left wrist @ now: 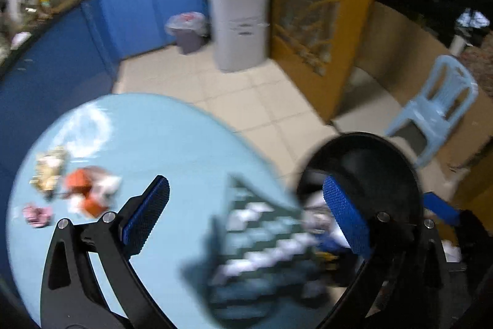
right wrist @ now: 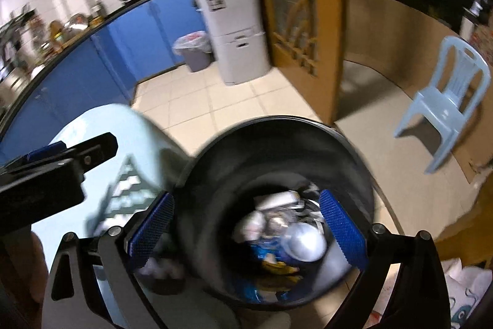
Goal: Collect trash
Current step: 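Move both open tools back over the table toward the pink tissue and orange box, then grasp the pink tissue with the left tool while the right tool grasps the orange-and-white box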
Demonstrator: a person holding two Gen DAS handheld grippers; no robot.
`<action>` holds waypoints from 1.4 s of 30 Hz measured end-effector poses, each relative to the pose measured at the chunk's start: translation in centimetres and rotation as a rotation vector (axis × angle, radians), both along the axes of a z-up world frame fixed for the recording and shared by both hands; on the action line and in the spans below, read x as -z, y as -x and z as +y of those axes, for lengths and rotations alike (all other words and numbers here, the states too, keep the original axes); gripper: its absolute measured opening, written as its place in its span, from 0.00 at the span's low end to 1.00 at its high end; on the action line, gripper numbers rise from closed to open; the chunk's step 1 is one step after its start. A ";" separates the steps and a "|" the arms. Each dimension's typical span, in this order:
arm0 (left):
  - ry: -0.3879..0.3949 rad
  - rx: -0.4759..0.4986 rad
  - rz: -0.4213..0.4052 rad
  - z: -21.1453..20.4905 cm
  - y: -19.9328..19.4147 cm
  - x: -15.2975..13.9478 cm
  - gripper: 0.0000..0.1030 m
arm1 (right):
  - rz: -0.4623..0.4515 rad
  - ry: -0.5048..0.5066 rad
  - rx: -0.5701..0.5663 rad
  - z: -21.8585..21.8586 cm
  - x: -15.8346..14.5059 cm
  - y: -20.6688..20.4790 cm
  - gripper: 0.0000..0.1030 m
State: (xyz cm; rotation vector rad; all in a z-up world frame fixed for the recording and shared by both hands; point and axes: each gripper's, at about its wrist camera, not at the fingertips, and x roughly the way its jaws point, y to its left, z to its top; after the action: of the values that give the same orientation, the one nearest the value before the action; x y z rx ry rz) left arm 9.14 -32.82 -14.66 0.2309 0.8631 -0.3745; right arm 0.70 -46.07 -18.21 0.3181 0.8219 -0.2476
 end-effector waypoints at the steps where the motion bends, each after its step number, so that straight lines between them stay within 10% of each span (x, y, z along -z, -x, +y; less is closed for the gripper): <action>1: -0.017 -0.029 -0.021 1.3 -0.2 -0.1 0.96 | -0.002 0.006 -0.023 0.9 -0.2 -0.5 0.90; 9: -0.054 -0.332 -0.054 15.9 -3.3 -0.2 0.96 | 0.013 0.043 -0.246 10.9 -0.6 -6.1 0.90; 16: -0.013 -0.501 0.101 26.6 -6.5 3.4 0.95 | 0.066 0.081 -0.424 20.3 0.5 -11.6 0.90; 27: 0.015 -0.450 0.127 27.6 -7.9 6.1 0.72 | 0.126 0.113 -0.493 25.1 2.2 -16.1 0.89; 31: 0.014 -0.424 0.102 27.2 -7.5 5.9 0.55 | 0.107 0.156 -0.520 26.1 2.4 -15.5 0.43; 42: 0.036 -0.400 0.083 25.7 -6.6 4.8 0.32 | 0.046 0.143 -0.541 24.6 0.9 -12.6 0.44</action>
State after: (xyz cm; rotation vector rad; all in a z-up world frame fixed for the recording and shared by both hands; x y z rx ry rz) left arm 15.77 -7.10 -19.45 0.0060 0.9595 -0.0258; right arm 13.27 -21.43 -19.11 -0.0509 0.8995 0.1932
